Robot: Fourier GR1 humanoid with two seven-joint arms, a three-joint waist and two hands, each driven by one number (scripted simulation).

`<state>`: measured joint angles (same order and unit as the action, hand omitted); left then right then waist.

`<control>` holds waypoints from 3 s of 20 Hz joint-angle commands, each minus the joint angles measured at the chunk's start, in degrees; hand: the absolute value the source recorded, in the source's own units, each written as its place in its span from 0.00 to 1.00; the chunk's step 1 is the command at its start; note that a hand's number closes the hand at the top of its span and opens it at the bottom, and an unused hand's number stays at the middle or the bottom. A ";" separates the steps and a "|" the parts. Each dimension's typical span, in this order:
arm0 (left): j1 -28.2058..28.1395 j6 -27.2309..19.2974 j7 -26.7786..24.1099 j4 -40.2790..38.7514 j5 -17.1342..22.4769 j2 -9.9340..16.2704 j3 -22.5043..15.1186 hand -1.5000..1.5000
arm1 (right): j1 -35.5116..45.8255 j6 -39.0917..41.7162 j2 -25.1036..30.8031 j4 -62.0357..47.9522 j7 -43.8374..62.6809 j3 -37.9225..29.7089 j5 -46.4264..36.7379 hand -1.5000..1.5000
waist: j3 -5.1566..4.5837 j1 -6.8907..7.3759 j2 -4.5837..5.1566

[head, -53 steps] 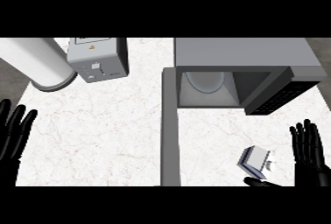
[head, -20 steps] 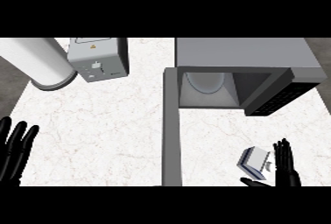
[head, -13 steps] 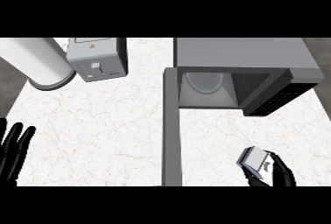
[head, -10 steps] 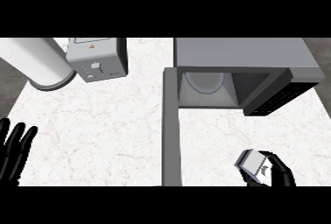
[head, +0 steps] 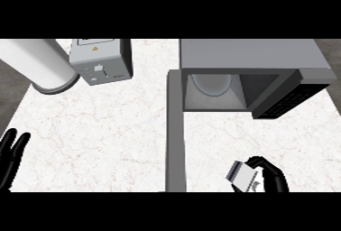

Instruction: Pick up the milk, place it into the microwave and close the microwave

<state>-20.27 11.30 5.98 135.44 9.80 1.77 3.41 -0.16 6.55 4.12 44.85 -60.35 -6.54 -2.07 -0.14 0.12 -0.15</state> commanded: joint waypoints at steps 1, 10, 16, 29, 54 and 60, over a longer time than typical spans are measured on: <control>2.54 0.70 -0.27 -3.43 2.64 1.18 3.52 0.00 | 0.71 2.36 -1.35 1.26 -4.22 2.23 -0.64 1.00 | 0.13 -0.02 0.13; 0.29 2.87 -1.45 -3.98 2.34 -0.05 3.09 0.00 | -1.48 -4.84 -3.77 20.45 10.72 5.65 2.48 1.00 | 0.12 -0.03 0.09; -0.88 2.32 -0.26 -1.54 3.52 -0.11 5.26 0.00 | 5.67 -17.95 -4.11 29.19 26.31 15.06 -0.38 1.00 | 0.09 0.27 0.04; 2.53 4.11 -0.85 -6.85 2.56 0.14 5.56 0.00 | 36.93 -30.34 -0.76 -2.00 35.38 5.80 -5.20 1.00 | 0.18 1.15 0.57; 5.62 6.77 -1.04 -8.94 3.64 3.31 8.40 0.00 | 59.13 -46.05 6.77 -37.72 30.09 2.63 -15.43 0.00 | 0.35 5.42 2.34; 3.82 8.13 -3.28 -9.24 1.47 2.21 6.42 0.00 | 62.85 -43.12 5.54 -39.97 33.42 2.77 -15.94 0.00 | 0.28 5.70 2.24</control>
<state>-15.04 18.41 3.93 126.12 12.14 4.60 11.03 60.97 -37.40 10.74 6.29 -28.35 -3.67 -17.83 0.16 5.35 2.03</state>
